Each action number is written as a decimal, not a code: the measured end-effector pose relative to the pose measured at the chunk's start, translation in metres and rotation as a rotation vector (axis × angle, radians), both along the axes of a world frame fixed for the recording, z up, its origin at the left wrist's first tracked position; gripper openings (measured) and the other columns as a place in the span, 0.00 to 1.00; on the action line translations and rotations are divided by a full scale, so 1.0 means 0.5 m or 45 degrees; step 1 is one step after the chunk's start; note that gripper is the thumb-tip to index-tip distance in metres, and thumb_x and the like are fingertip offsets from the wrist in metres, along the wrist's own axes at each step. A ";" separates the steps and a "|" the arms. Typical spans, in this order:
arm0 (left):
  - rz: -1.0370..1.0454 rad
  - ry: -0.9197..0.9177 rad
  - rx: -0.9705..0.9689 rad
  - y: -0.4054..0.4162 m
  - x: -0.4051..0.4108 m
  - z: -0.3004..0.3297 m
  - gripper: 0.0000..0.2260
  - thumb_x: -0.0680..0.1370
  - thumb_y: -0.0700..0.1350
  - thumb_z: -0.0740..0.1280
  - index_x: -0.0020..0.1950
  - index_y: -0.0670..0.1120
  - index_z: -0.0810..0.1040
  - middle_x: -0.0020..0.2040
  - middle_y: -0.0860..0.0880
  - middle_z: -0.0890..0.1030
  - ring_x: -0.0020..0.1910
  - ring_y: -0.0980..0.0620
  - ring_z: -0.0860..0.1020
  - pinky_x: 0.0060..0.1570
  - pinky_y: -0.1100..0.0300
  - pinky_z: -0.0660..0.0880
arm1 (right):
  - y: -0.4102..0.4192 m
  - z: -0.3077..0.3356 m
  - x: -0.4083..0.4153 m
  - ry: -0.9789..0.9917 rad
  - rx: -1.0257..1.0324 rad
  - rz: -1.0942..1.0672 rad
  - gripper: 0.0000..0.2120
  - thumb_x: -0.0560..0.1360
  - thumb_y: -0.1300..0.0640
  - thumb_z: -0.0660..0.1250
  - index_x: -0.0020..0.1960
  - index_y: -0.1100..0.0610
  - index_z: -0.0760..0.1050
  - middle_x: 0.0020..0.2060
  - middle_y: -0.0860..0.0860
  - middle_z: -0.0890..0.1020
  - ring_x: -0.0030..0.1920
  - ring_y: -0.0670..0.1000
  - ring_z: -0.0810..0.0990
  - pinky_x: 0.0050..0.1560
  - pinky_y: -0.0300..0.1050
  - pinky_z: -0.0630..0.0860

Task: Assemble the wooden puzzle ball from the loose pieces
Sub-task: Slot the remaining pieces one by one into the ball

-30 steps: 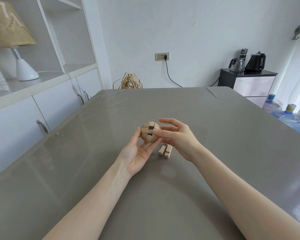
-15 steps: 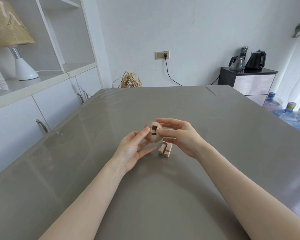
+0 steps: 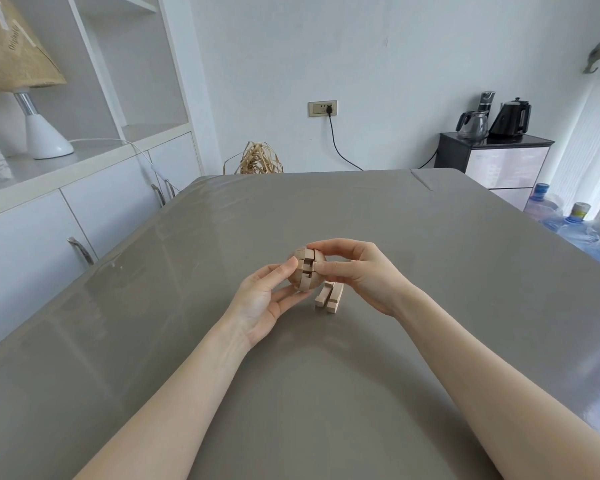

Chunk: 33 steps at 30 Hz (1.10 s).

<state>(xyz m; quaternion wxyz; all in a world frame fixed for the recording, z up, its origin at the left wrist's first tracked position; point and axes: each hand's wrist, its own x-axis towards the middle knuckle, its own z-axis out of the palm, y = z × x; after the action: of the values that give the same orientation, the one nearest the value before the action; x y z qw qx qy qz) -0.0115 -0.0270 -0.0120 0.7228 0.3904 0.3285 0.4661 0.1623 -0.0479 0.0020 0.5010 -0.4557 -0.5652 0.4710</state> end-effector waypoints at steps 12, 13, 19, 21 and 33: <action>-0.013 -0.025 -0.029 -0.002 0.001 0.003 0.15 0.76 0.42 0.67 0.60 0.36 0.74 0.50 0.41 0.83 0.49 0.43 0.83 0.45 0.52 0.82 | 0.006 0.002 -0.001 -0.032 -0.011 -0.018 0.11 0.73 0.63 0.71 0.54 0.54 0.79 0.56 0.55 0.80 0.53 0.55 0.81 0.62 0.54 0.75; -0.010 -0.027 -0.029 -0.002 0.001 0.003 0.16 0.77 0.42 0.67 0.62 0.35 0.73 0.50 0.41 0.83 0.49 0.44 0.83 0.45 0.52 0.82 | 0.006 0.001 -0.002 -0.039 -0.009 -0.025 0.11 0.72 0.63 0.71 0.54 0.55 0.79 0.56 0.54 0.80 0.53 0.55 0.81 0.62 0.55 0.75; -0.017 -0.009 -0.043 -0.001 0.000 0.000 0.08 0.74 0.42 0.68 0.49 0.38 0.76 0.49 0.40 0.83 0.48 0.42 0.83 0.45 0.51 0.82 | 0.008 -0.001 0.004 -0.054 -0.041 -0.012 0.11 0.72 0.64 0.71 0.54 0.56 0.79 0.57 0.56 0.80 0.52 0.59 0.81 0.62 0.60 0.74; -0.027 0.000 -0.041 0.000 0.000 -0.001 0.09 0.71 0.43 0.70 0.45 0.39 0.75 0.50 0.39 0.83 0.48 0.42 0.83 0.45 0.51 0.82 | 0.009 -0.001 0.005 -0.038 -0.048 0.003 0.10 0.72 0.64 0.71 0.52 0.56 0.80 0.56 0.56 0.80 0.49 0.59 0.80 0.61 0.60 0.73; -0.040 0.017 -0.069 -0.004 0.003 -0.001 0.15 0.73 0.42 0.69 0.56 0.38 0.73 0.55 0.37 0.81 0.48 0.44 0.83 0.44 0.52 0.82 | 0.010 0.001 0.012 -0.023 -0.088 0.017 0.08 0.73 0.65 0.70 0.52 0.58 0.80 0.56 0.61 0.80 0.49 0.56 0.81 0.60 0.58 0.75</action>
<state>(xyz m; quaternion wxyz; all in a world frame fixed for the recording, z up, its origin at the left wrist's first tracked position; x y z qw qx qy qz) -0.0100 -0.0288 -0.0126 0.7382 0.3790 0.3397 0.4427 0.1681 -0.0431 0.0025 0.4767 -0.4730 -0.5561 0.4896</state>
